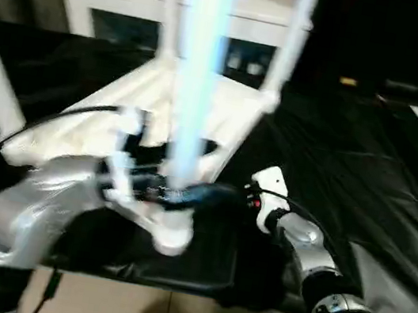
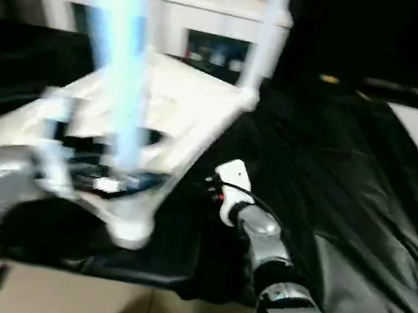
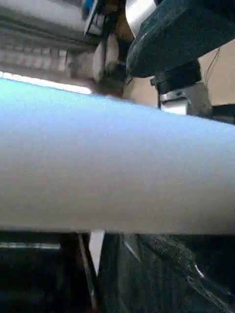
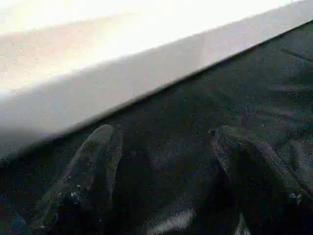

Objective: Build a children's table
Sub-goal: Rotate table base

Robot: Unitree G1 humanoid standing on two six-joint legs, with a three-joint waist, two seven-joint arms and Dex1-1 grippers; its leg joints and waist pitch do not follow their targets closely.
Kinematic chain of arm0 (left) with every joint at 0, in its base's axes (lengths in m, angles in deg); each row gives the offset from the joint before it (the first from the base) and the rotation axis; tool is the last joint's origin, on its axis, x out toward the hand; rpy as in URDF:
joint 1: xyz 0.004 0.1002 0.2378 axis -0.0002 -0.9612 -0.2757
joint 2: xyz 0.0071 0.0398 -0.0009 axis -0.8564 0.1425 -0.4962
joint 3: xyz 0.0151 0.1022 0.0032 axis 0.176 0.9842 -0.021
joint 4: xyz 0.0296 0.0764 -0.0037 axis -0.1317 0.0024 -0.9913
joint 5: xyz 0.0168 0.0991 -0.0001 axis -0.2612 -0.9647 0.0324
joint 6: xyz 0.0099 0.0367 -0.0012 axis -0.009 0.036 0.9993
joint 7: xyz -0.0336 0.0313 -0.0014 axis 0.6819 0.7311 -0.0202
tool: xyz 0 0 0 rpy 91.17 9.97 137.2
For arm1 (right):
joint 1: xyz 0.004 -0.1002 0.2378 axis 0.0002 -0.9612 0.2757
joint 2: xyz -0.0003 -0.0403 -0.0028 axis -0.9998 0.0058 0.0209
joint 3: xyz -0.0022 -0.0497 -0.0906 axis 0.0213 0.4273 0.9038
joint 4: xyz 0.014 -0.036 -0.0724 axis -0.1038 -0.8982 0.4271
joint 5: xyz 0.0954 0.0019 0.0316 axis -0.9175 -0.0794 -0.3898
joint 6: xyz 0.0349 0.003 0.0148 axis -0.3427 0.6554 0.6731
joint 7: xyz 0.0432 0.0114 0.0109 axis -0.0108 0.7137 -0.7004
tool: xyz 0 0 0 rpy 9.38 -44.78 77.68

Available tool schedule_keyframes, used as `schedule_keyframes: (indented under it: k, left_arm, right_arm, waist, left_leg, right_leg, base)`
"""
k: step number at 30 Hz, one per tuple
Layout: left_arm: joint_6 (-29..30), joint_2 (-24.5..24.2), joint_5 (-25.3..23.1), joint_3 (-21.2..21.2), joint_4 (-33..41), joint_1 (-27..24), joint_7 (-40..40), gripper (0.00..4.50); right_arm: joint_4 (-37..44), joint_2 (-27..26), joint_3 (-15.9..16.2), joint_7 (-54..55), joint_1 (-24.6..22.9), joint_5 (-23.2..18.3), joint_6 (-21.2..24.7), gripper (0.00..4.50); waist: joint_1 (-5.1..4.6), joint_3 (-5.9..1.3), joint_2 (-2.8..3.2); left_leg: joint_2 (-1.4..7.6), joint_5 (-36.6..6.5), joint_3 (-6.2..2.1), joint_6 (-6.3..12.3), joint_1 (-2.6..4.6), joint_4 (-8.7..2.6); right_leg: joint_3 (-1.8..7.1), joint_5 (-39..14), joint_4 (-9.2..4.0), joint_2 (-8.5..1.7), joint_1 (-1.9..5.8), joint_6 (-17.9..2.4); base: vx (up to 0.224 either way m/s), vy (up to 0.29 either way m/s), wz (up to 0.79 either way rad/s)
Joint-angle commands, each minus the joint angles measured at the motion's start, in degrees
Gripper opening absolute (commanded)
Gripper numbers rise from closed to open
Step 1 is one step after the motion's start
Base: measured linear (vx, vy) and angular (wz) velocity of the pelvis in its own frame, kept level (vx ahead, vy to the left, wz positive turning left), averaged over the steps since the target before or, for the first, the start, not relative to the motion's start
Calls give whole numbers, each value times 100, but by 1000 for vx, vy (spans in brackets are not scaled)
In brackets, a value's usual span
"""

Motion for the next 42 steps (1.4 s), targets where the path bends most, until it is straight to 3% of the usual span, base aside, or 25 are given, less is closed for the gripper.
schedule_keyframes:
  k: [1,2,3,5,7,8,9,11,15,16,18,20,23,28,33,38,41,42]
  left_arm:
    - [-315,179,-454,347,-459,326,9,446]
    - [-430,240,-550,414,-590,403,8,446]
    - [-459,256,-575,431,-624,422,7,446]
    - [-691,428,-846,554,-1020,635,160,446]
    - [-1092,656,-1349,662,-1756,993,638,446]
    - [-1141,686,-1419,675,-1885,1055,713,446]
    - [-1327,710,-1586,731,-2093,1149,792,446]
    - [-1504,785,-1752,769,-2407,1293,926,446]
    - [-1927,976,-2127,815,-2930,1510,1282,446]
    - [-2060,1047,-2261,827,-3118,1590,1455,446]
    - [-2211,1166,-2357,794,-3359,1697,1596,446]
    - [-2348,1261,-2416,759,-3550,1792,1691,446]
    - [-2369,1354,-2228,672,-3511,1805,1452,446]
    - [-2320,1149,-1991,700,-3199,1507,825,446]
    - [-2435,769,-2182,877,-3224,1266,441,446]
    - [-2567,268,-2500,967,-3525,1110,153,446]
    - [-2678,51,-2724,1089,-3744,1089,20,410]
    - [-2761,-51,-2787,1139,-3820,1065,-111,410]
  right_arm:
    - [61,-129,-12,-87,121,-58,-4,336]
    - [74,-155,-13,-132,112,-75,-9,336]
    - [78,-162,-14,-144,110,-79,-10,336]
    - [128,-214,22,-285,63,-92,-50,336]
    - [200,-254,41,-418,-4,-129,-102,336]
    - [212,-258,37,-432,-13,-138,-110,336]
    - [232,-258,20,-468,-26,-159,-108,336]
    - [256,-236,3,-496,-46,-170,-108,336]
    - [271,-132,-69,-517,-64,-199,-113,336]
    - [274,-78,-109,-492,-62,-221,-114,336]
    - [297,17,-188,-455,-57,-265,-121,336]
    - [352,127,-286,-448,-51,-346,-119,336]
    - [523,365,-446,-530,-68,-497,-115,336]
    - [975,780,-558,-1035,-283,-692,-71,336]
    - [1463,1190,-435,-1571,-586,-639,-31,336]
    - [2203,1779,-48,-2257,-1041,-429,111,336]
    - [2647,2025,125,-2705,-1284,-419,248,336]
    - [2909,2146,214,-2928,-1417,-423,316,336]
  waist:
    - [20,-343,60]
    - [22,-342,55]
    - [10,-358,54]
    - [0,-363,67]
    - [-8,-384,92]
    - [2,-389,80]
    - [9,-396,93]
    - [-6,-393,88]
    - [6,-404,67]
    - [26,-415,112]
    - [23,-401,93]
    - [32,-408,116]
    - [44,-399,110]
    - [90,-395,139]
    - [129,-399,184]
    - [142,-382,196]
    - [149,-372,184]
    - [161,-380,207]
  left_leg:
    - [87,-2714,-115,-199,93,-500]
    - [88,-2703,-108,-192,106,-500]
    - [92,-2546,-119,-175,55,-513]
    - [90,-2478,-104,-145,55,-507]
    - [85,-2310,-93,-98,45,-494]
    - [75,-2289,-82,-74,69,-484]
    - [93,-2245,-87,-60,59,-485]
    - [84,-2201,-96,-19,20,-493]
    - [93,-2087,-79,59,39,-473]
    - [93,-2091,-61,55,87,-453]
    - [92,-2126,-65,92,60,-460]
    - [84,-2144,-66,121,64,-457]
    - [85,-2163,-59,167,58,-453]
    - [96,-2106,-54,226,57,-449]
    - [98,-1990,-48,255,46,-446]
    - [98,-1949,-40,263,40,-446]
    - [97,-2002,-40,284,41,-448]
    - [103,-1993,-49,268,47,-452]
  right_leg:
    - [148,-2646,-530,-220,159,-930]
    - [151,-2615,-540,-219,153,-949]
    - [147,-2360,-494,-215,209,-1016]
    - [141,-2150,-484,-201,216,-1092]
    - [145,-1847,-463,-198,248,-1179]
    - [144,-1827,-472,-192,235,-1192]
    - [148,-1693,-442,-209,256,-1291]
    - [130,-1654,-439,-204,288,-1305]
    - [132,-1585,-460,-215,282,-1381]
    - [138,-1449,-460,-206,259,-1436]
    - [125,-1351,-437,-196,284,-1511]
    - [120,-1487,-452,-209,292,-1490]
    - [118,-1618,-469,-212,293,-1470]
    - [115,-1663,-476,-211,284,-1493]
    - [113,-1551,-456,-196,295,-1450]
    - [109,-1619,-470,-190,298,-1411]
    - [114,-1875,-497,-191,284,-1265]
    - [112,-1900,-497,-199,286,-1249]
  base:
    - [0,0,0]
    - [0,0,0]
    - [0,0,0]
    - [0,0,0]
    - [0,0,0]
    - [0,0,0]
    - [0,0,0]
    - [0,0,0]
    - [0,0,0]
    - [0,0,0]
    - [0,0,0]
    - [0,0,0]
    - [0,0,0]
    - [0,0,0]
    - [0,0,0]
    - [0,0,0]
    - [0,0,0]
    - [0,0,0]
